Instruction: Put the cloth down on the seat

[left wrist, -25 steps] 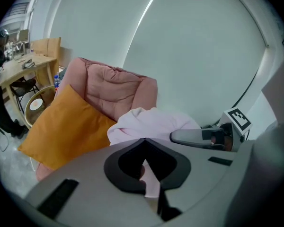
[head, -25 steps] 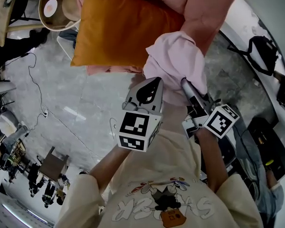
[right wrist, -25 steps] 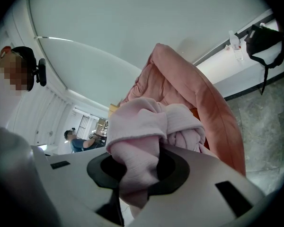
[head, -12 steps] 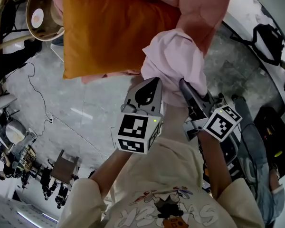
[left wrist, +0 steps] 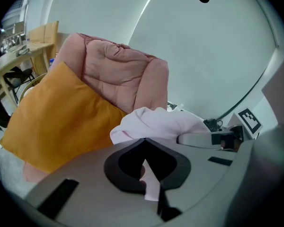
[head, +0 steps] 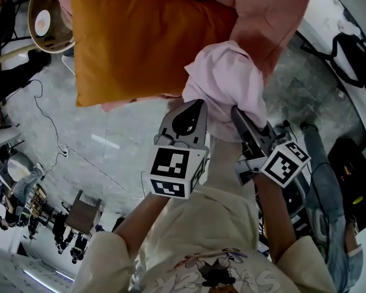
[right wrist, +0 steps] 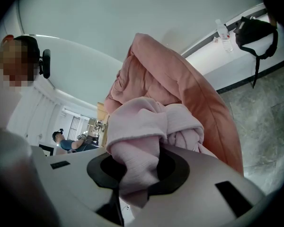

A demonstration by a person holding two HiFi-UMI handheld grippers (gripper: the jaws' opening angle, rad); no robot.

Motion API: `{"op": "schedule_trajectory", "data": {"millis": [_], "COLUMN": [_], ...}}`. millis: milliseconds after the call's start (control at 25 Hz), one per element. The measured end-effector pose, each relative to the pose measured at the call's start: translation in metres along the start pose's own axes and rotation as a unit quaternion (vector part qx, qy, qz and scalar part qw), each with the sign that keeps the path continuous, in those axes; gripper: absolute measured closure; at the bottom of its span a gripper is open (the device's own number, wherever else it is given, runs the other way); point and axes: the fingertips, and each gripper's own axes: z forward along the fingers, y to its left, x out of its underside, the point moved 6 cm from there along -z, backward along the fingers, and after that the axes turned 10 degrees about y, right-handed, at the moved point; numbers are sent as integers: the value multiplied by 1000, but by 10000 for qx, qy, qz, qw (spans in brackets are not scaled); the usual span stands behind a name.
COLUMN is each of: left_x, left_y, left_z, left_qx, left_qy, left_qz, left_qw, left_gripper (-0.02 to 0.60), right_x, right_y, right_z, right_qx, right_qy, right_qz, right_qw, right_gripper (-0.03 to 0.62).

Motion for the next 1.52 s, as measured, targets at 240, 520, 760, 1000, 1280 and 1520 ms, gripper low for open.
{"op": "schedule_trajectory", "data": {"millis": [240, 520, 760, 1000, 1280, 1520], "left_x": [5, 6, 17, 18, 26, 23], "left_y": [10, 23, 26, 36, 39, 36], "left_z": [10, 27, 42, 57, 75, 90], "left_qx": [131, 142, 193, 249, 239, 255], "left_qy": [146, 240, 409, 502, 621, 814], "left_qz": [55, -16, 39, 5, -92, -250], "left_qw": [9998, 9996, 9990, 9984, 9977, 9960], "left_gripper": [578, 578, 578, 578, 578, 578], "right_x": [2, 1, 7, 5, 2, -12], "right_y": [-12, -28, -44, -57, -68, -77], "right_z": [21, 35, 48, 66, 85, 88], "right_qx": [182, 276, 390, 540, 676, 818], "right_qy": [-55, -56, -101, -126, -123, -56], "right_qz": [69, 173, 282, 237, 205, 85], "right_qw": [9998, 9995, 9988, 9982, 9974, 9966], "right_gripper": [470, 469, 470, 468, 468, 467]}}
